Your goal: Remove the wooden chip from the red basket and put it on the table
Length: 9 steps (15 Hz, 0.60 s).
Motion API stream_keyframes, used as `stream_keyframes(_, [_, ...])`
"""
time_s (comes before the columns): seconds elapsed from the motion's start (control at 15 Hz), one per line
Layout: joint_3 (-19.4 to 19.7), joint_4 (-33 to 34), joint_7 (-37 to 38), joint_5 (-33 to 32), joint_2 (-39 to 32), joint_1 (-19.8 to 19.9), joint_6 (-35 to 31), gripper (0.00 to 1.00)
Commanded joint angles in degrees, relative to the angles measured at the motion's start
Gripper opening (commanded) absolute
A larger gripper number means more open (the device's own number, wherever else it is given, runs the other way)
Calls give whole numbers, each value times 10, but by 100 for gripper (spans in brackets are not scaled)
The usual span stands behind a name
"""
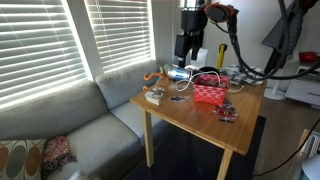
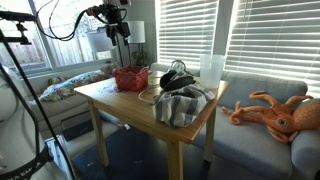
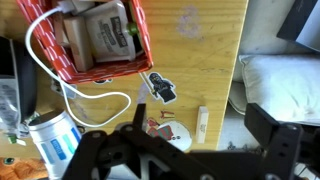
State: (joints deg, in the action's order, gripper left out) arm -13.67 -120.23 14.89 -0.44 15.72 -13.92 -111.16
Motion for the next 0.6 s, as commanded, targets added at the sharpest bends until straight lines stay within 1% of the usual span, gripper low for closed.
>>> stream_keyframes(0.0, [14, -4, -26, 18, 49, 15, 61, 100])
stream_keyframes(0.13, [25, -12, -34, 28, 71, 20, 69, 100])
stream_keyframes(0.2, [9, 1, -16, 7, 44, 22, 59, 100])
stream_keyframes(0.53, [7, 1, -18, 7, 42, 24, 60, 100])
